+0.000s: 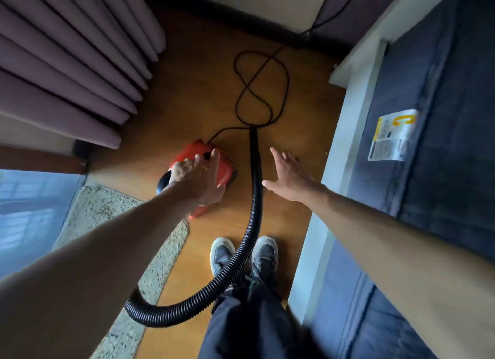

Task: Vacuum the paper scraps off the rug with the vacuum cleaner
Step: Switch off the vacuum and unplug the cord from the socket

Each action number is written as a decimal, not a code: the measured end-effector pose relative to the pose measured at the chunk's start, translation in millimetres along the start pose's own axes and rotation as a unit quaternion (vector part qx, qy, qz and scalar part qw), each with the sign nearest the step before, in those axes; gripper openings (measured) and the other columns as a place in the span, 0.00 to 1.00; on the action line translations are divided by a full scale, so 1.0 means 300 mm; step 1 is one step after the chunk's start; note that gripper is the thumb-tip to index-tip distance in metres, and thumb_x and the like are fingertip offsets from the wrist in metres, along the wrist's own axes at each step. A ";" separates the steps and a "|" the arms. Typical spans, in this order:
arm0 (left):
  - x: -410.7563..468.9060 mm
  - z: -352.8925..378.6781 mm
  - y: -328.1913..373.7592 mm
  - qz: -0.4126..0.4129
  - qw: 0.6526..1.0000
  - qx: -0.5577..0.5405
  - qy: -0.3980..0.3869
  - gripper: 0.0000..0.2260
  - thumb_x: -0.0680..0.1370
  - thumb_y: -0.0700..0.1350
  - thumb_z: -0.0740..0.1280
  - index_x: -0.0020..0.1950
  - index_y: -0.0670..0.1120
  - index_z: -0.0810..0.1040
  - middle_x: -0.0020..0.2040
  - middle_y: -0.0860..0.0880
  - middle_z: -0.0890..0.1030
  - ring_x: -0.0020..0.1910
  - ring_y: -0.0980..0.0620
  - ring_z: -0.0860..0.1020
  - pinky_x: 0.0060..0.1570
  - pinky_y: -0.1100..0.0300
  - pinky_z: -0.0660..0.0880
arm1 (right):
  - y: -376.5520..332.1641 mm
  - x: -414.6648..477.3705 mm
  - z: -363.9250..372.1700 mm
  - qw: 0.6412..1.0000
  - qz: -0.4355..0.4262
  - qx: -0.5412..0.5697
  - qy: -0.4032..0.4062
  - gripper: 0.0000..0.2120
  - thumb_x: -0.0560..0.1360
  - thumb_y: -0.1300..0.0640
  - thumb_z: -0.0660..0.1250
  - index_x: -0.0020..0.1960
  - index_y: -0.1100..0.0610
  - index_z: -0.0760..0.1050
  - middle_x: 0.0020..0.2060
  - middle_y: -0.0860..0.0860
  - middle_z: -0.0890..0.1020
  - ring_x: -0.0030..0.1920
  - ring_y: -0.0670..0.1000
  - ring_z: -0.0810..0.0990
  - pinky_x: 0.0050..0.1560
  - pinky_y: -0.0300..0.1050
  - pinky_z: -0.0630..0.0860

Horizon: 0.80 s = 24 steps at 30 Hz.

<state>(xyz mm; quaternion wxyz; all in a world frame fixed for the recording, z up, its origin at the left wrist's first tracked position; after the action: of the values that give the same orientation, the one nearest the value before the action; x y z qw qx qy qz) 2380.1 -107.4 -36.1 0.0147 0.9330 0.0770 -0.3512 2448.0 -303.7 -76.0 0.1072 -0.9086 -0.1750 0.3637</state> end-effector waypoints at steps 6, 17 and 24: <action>-0.093 -0.400 -0.018 -0.022 0.996 0.026 0.080 0.38 0.78 0.62 0.61 0.81 0.49 0.46 0.75 0.42 0.66 0.71 0.40 0.69 0.64 0.46 0.69 | -0.059 -0.101 -0.398 0.996 -0.012 0.001 0.084 0.42 0.75 0.44 0.69 0.79 0.52 0.49 0.73 0.57 0.64 0.72 0.60 0.63 0.65 0.56 0.71; -0.337 -1.027 0.009 0.003 0.969 0.054 0.239 0.39 0.78 0.62 0.62 0.80 0.48 0.45 0.70 0.42 0.71 0.63 0.41 0.76 0.54 0.50 0.74 | -0.172 -0.400 -1.053 0.975 -0.016 0.012 0.220 0.41 0.75 0.45 0.69 0.78 0.54 0.50 0.70 0.58 0.65 0.68 0.58 0.69 0.63 0.52 0.70; -0.410 -1.269 0.056 0.040 0.952 0.060 0.297 0.39 0.79 0.62 0.61 0.80 0.49 0.43 0.69 0.42 0.72 0.61 0.42 0.77 0.54 0.51 0.75 | -0.200 -0.542 -1.323 0.947 -0.004 0.077 0.311 0.40 0.74 0.46 0.70 0.78 0.55 0.53 0.67 0.59 0.67 0.67 0.59 0.70 0.64 0.53 0.72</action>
<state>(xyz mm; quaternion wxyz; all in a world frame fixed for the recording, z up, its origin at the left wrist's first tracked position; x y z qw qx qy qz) 2540.2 -109.3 330.8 -0.0505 0.9966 0.0190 -0.0618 2601.2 -339.9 327.5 0.2271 -0.9649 -0.1085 0.0752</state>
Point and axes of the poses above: each hand's wrist, its own x-axis towards the middle knuckle, its own z-axis out of the palm, y = z × x, the point moved 2 cm from there along x, towards the middle knuckle
